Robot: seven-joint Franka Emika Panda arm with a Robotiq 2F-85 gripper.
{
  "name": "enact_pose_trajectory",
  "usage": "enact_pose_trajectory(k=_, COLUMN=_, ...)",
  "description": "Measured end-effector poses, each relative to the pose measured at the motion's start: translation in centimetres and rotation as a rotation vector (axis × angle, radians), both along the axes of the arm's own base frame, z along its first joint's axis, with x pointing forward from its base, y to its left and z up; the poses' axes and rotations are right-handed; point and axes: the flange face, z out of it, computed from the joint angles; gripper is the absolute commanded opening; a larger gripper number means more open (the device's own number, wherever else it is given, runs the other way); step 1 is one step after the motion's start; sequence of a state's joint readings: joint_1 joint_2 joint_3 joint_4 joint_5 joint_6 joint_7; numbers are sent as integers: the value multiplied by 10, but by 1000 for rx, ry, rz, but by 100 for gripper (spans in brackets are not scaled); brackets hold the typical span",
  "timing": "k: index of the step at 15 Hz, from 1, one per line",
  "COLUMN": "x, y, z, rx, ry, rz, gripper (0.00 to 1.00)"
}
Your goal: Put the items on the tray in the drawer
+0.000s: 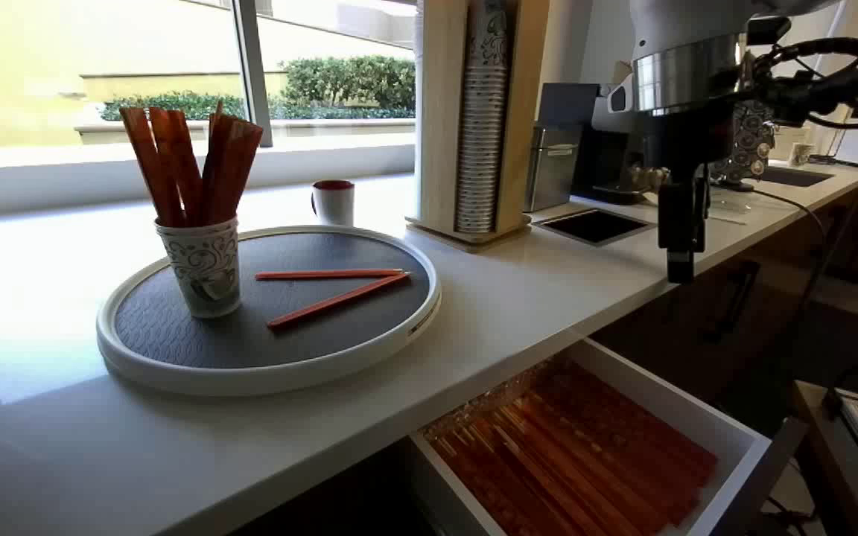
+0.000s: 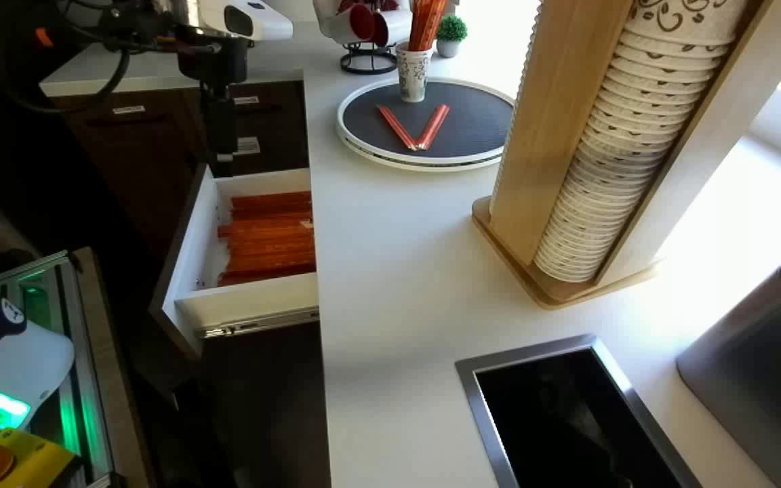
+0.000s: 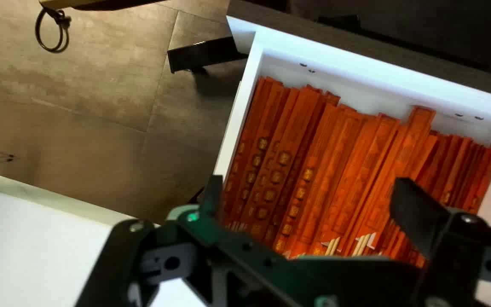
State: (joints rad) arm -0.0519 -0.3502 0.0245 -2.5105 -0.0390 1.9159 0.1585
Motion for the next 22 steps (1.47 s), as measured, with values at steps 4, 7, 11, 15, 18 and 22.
enact_pose_trajectory(k=4, x=0, y=0, z=0, rx=0, ry=0, rz=0, gripper=100)
enact_pose_trajectory(k=7, x=4, y=-2, z=3, rx=-14, ry=-22, rz=17, gripper=100)
enact_pose_trajectory(k=11, x=37, y=-9, z=29, rx=-89, ry=-122, rz=186, gripper=100)
enact_pose_trajectory(k=15, x=86, y=-4, z=49, rx=-90, ry=-213, rz=394, gripper=100)
enact_pose_trajectory(k=18, x=121, y=8, z=46, rx=-70, ry=-244, rz=564, gripper=100)
enact_pose_trajectory(k=22, x=162, y=18, z=33, rx=-47, ry=-237, rz=787, gripper=100)
